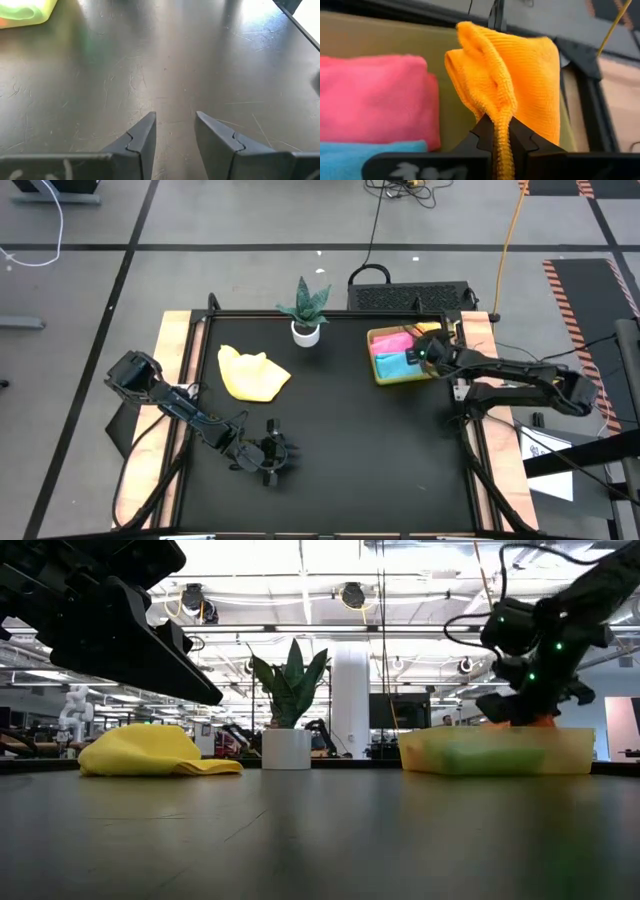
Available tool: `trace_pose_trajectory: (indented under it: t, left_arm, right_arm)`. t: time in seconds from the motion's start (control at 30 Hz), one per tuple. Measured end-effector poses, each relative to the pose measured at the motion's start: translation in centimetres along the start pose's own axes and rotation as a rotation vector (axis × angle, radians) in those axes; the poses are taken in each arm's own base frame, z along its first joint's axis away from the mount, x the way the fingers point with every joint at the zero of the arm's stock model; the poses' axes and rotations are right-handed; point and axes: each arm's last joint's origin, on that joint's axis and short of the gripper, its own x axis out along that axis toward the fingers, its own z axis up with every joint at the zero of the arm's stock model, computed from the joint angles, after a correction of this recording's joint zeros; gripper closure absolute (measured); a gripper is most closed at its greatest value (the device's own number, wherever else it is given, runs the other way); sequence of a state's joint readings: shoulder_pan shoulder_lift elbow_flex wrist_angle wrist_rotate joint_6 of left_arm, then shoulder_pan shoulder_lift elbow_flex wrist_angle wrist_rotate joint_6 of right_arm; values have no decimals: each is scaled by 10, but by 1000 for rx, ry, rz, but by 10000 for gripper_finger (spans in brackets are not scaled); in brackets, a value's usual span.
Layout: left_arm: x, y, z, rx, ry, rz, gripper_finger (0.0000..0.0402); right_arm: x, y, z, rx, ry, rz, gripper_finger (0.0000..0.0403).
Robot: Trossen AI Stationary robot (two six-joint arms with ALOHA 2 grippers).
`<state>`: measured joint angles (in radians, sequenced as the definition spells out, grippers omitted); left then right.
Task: Fold microfiber towels
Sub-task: Put the folded orange microfiber cloth into the yellow bin
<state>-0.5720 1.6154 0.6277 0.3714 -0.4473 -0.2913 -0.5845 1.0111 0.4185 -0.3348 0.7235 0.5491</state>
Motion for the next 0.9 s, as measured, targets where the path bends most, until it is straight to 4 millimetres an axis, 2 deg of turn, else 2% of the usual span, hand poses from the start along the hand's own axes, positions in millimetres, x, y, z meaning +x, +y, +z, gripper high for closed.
trace_pose_trajectory:
  t: [0.2, 0.33, 0.53, 0.7, 0.8, 0.9]
  left_arm:
    - [0, 0, 0, 0, 0, 0, 268]
    - [0, 0, 0, 0, 0, 0, 268]
    - [0, 0, 0, 0, 0, 0, 268]
    - [0, 0, 0, 0, 0, 0, 268]
    - [0, 0, 0, 0, 0, 0, 268]
    - [0, 0, 0, 0, 0, 0, 268]
  right_arm:
    - [14, -10, -13, 1, 108, 39, 391]
    - [20, -12, -21, 0, 153, 44, 373]
    - [21, -6, -18, -32, 180, 172, 295]
    - [15, -3, -11, -20, 274, 271, 224]
    - [10, -2, -5, 2, 338, 299, 202]
    - [6, -3, 2, 4, 361, 294, 201]
